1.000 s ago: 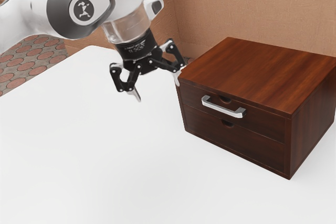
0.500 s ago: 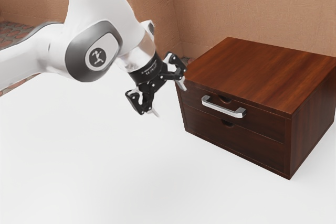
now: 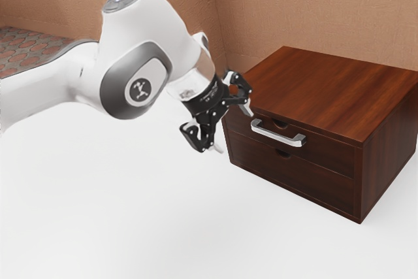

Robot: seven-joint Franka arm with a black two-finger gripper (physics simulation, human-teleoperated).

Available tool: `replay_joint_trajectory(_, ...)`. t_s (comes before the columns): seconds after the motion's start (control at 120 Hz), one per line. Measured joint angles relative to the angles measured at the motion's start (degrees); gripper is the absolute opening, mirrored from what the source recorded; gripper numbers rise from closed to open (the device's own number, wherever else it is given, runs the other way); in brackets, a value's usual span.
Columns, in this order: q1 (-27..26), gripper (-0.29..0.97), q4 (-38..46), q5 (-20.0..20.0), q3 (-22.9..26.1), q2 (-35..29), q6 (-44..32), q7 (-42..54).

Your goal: Pull the drawer handle with one arm to open the drawer

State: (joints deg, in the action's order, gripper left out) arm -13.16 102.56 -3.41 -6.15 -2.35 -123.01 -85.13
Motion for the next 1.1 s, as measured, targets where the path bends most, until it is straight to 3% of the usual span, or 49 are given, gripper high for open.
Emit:
replay_joint_trajectory(0.717, -2.85, 0.66, 0.81, 0.27, 0.0, 3.0, -4.39, -4.54)
replay_joint_trajectory(1.1, -1.56, 0.51, -0.58, 0.55, -0.06, 4.93, -6.96, -5.29)
